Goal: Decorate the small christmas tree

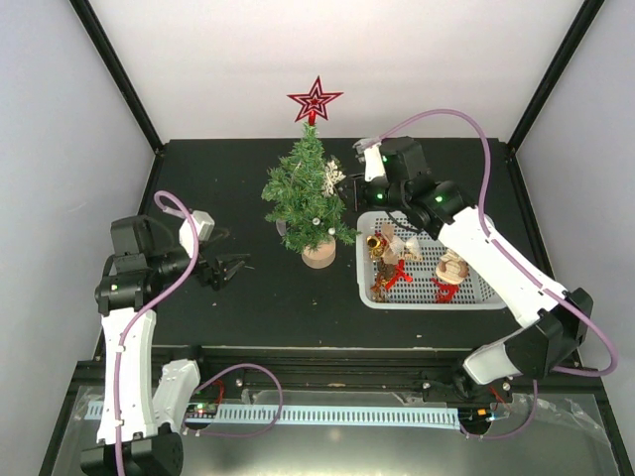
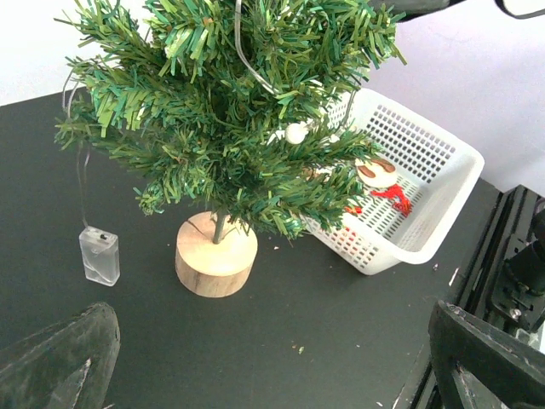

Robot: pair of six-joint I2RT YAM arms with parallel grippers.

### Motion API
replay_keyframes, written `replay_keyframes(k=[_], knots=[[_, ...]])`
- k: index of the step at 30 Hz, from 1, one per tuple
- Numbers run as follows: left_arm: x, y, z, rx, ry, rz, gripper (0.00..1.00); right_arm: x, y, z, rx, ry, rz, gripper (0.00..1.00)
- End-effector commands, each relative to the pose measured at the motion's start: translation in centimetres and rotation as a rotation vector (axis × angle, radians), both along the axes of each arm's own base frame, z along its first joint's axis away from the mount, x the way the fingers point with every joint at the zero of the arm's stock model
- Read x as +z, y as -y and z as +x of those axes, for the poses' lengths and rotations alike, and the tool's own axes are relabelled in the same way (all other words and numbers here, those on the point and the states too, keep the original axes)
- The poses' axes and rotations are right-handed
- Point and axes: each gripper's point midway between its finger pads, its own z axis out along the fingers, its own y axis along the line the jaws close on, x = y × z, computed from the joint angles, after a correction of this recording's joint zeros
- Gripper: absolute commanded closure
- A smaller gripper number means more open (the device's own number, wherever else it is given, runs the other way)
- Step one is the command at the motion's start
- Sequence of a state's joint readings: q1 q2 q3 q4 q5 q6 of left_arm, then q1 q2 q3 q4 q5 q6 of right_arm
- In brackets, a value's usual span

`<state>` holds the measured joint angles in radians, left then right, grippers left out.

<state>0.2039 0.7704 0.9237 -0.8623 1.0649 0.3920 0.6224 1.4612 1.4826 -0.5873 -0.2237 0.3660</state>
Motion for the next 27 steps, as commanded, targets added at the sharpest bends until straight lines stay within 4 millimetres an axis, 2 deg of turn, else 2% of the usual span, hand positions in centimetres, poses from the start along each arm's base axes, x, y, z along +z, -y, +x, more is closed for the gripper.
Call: replay_keyframes(k=[1,6,10,15,19,23,25,27], knots=[[0.6,-0.4,0.0,0.031,0.047,0.019,0.01,3.6,1.2,-0.4,-0.045,0.079,0.021,0.6],[0.4,-0.7,0.2,0.058,0.052,0.042,0.01,4.8,2.6,-0.6,-0.105,0.106,0.016,0.52],[0.4,-2.1,1.1,0.156,0.045,0.106,0.01,5.2,5.2,-0.9,-0.22,0.112,-0.013,0.49],[1.9,-3.3,0.5,0.226,0.049,0.179,0.01,3.1,10.3,-2.8,-0.405,0.075,-0.1,0.48],[2.0,-2.8,-1.6,0.167,-0.01,0.229,0.01,-0.4,13.0,-5.2,-0.488,-0.011,-0.156,0.48],[2.4,-2.1,-3.2,0.119,-0.026,0.233,0.01,-3.4,13.4,-7.9,-0.469,-0.074,-0.18,0.48],[2.5,-1.6,-3.9,0.089,-0.013,0.217,0.01,-3.8,12.1,-9.3,-0.398,-0.072,-0.168,0.48],[2.6,-1.3,-4.1,0.078,-0.006,0.202,0.01,-3.9,10.0,-10.5,-0.302,-0.06,-0.157,0.48]])
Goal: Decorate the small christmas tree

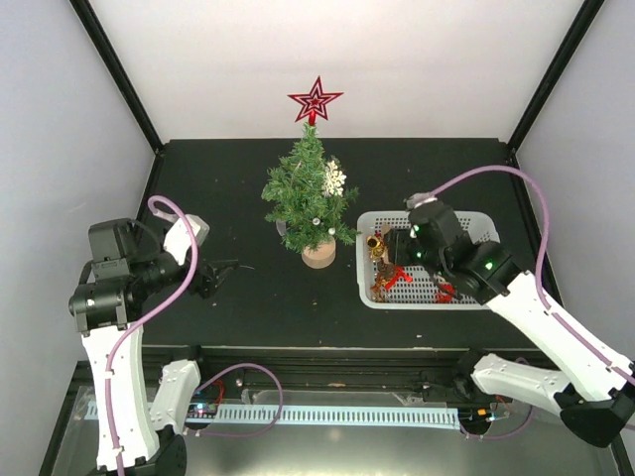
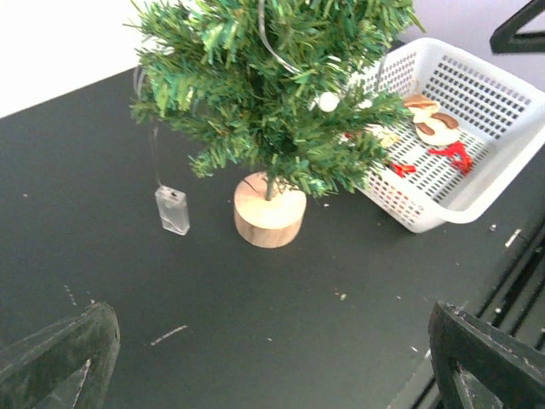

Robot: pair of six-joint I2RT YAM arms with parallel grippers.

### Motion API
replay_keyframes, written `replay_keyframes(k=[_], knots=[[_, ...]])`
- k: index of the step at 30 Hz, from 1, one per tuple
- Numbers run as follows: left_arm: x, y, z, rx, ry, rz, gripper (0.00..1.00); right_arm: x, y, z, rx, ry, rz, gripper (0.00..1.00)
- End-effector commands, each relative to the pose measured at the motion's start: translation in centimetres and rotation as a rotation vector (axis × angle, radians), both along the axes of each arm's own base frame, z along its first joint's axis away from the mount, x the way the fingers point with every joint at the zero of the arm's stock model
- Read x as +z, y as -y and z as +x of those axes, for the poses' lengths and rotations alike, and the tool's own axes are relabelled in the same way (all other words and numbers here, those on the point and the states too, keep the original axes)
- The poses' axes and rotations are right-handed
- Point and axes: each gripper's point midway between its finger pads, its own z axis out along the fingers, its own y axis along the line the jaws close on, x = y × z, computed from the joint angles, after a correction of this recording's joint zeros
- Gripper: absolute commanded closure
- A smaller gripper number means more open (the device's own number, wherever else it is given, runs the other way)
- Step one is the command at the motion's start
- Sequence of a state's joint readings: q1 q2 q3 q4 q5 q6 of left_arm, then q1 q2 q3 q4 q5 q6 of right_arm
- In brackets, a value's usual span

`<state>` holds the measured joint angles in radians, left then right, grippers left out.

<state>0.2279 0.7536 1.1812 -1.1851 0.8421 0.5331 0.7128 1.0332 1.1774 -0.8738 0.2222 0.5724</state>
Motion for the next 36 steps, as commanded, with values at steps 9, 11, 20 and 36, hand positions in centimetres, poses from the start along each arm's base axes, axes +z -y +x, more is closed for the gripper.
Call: replay_keyframes(k=[9,11,20,36], knots=[[1.0,1.8,-2.6,-0.048,0.018,-0.112,0.01,-3.3,-5.9,-1.3,0.096,0.001,0.011,0.48],[1.1,1.8,-2.5,-0.034,0.027,-0.128,0.01,-3.7,-5.2,-0.5,0.024,0.028,0.022,0.48],[1.3,2.4,-2.3,-0.047,0.033,-0.251,0.01,-4.6,-5.4,2.7,-0.017,0.067,0.129,0.48],[1.3,2.7,-3.4,-0.071,0.076,-0.335,0.01,-4.8,-6.4,6.8,-0.028,0.116,0.121,0.52]])
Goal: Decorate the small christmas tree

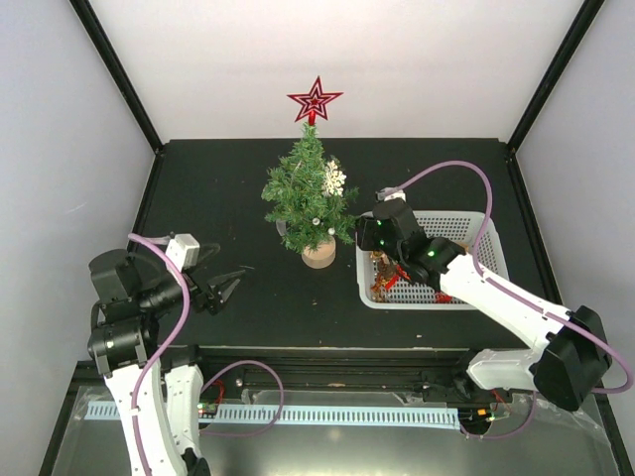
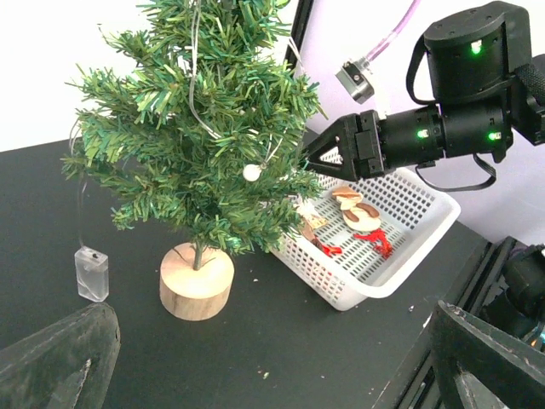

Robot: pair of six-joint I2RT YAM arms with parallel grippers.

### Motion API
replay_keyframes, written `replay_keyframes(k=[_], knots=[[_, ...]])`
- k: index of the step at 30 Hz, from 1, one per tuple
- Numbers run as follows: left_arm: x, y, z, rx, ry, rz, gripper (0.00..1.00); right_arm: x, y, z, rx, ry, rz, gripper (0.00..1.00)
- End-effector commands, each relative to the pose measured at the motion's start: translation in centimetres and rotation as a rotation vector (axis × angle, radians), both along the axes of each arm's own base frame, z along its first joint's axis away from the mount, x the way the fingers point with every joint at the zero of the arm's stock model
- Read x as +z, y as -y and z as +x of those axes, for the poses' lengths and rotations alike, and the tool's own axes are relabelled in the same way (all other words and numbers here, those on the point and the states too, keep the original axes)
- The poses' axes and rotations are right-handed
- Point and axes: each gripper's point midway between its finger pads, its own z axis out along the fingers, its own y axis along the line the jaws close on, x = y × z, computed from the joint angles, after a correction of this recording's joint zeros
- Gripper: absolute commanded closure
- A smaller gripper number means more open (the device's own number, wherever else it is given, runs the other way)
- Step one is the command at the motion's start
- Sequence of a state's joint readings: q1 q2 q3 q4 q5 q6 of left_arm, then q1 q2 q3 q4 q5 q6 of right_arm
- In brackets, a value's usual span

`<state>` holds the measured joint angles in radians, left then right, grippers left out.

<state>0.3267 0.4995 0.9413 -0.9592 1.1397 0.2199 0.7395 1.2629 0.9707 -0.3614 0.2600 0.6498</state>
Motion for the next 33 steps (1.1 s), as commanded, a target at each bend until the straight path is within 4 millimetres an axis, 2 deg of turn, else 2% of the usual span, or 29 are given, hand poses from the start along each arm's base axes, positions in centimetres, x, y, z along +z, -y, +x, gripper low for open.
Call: replay_keyframes(k=[1,4,12,14,17,20,23,26,33], knots=[[0.8,0.3,-0.2,-0.033,0.026,-0.028,0.01,1.8,-0.9,0.5,0.039,0.071,0.038,0.52],[1.0,0.5,-0.5,-0.046,0.031,-0.047,0.01,1.5,-1.3,0.7,0.052,0.055,0.019,0.52],[0.7,0.5,-0.8,-0.037,0.043,-0.047,0.01,1.7,-0.5,1.1,-0.001,0.066,0.027,0.53],[0.7,0.5,-0.8,-0.034,0.045,-0.051,0.01,1.8,0.5,0.8,-0.033,0.067,0.009,0.53],[0.6,0.2,-0.5,-0.015,0.031,-0.059,0.01,1.4,3.5,0.6,-0.161,0.04,-0.069,0.52],[0.6,-0.2,0.1,0.008,0.014,-0.064,0.01,-0.6,6.2,0.4,-0.261,-0.029,-0.106,0.52],[0.5,-0.7,0.7,0.031,-0.003,-0.067,0.01,-3.6,7.8,0.5,-0.293,-0.122,-0.065,0.51],[0.4,-0.9,1.0,0.035,-0.009,-0.069,0.01,-6.5,8.1,1.1,-0.272,-0.201,0.01,0.51],[0.1,-1.2,1.7,0.028,-0.034,-0.077,0.01,-9.9,6.8,3.6,-0.233,-0.302,0.042,0.5]])
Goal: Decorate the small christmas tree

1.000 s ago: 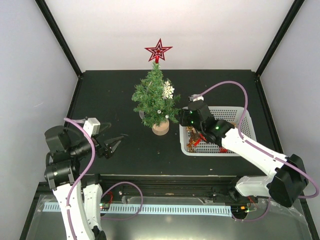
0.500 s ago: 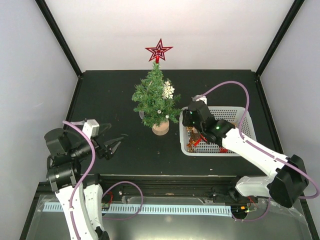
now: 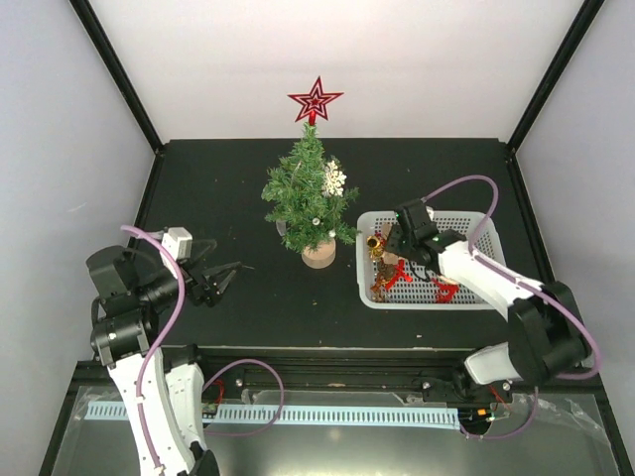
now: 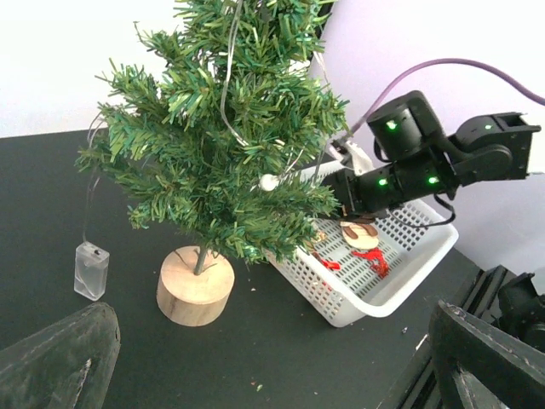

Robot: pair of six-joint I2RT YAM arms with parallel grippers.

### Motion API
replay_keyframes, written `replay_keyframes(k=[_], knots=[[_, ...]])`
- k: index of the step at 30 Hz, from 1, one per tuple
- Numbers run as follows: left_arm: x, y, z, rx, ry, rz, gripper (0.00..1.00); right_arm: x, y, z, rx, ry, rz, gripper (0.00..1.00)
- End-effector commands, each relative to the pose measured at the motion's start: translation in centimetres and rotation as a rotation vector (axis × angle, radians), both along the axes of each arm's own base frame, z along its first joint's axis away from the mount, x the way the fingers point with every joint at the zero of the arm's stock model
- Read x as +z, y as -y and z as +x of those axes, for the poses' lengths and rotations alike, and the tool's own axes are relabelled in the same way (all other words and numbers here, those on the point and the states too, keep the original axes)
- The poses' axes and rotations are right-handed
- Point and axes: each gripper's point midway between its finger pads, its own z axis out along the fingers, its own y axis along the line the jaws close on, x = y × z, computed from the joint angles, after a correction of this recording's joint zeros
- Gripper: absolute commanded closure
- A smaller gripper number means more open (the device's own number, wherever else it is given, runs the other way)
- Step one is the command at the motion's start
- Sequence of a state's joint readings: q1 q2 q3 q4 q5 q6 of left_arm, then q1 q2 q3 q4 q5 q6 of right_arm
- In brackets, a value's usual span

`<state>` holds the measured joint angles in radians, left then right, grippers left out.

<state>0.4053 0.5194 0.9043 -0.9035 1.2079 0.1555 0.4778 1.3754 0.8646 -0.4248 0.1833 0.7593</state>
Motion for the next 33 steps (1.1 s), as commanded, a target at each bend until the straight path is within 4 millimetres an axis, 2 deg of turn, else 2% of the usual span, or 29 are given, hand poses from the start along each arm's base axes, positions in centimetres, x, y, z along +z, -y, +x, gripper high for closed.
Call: replay_keyframes(k=[1,9,14,17,23,33], knots=[[0.3,-0.3,0.6,-0.004,-0.003,-0.005,0.01,-0.6,-2.2,2.0,0.036,-0.013,0.091,0.5],[0.1,-0.6,1.3,-0.006,-0.024,-0.008,0.01,-3.4,-2.4,3.4,0.031,-0.065,0.096,0.53],[0.0,-0.8,1.5,-0.004,-0.034,-0.014,0.01,-3.8,-1.0,3.5,-0.008,-0.069,0.069,0.69],[0.0,-0.8,1.6,-0.004,-0.036,-0.018,0.01,-3.4,0.4,3.3,-0.042,-0.056,0.061,0.77],[0.0,-0.8,1.5,-0.002,-0.031,-0.022,0.01,-1.7,3.4,2.6,-0.105,-0.014,0.016,0.79],[0.0,-0.6,1.0,-0.002,-0.019,-0.02,0.01,0.5,5.5,1.4,-0.134,0.029,-0.036,0.8]])
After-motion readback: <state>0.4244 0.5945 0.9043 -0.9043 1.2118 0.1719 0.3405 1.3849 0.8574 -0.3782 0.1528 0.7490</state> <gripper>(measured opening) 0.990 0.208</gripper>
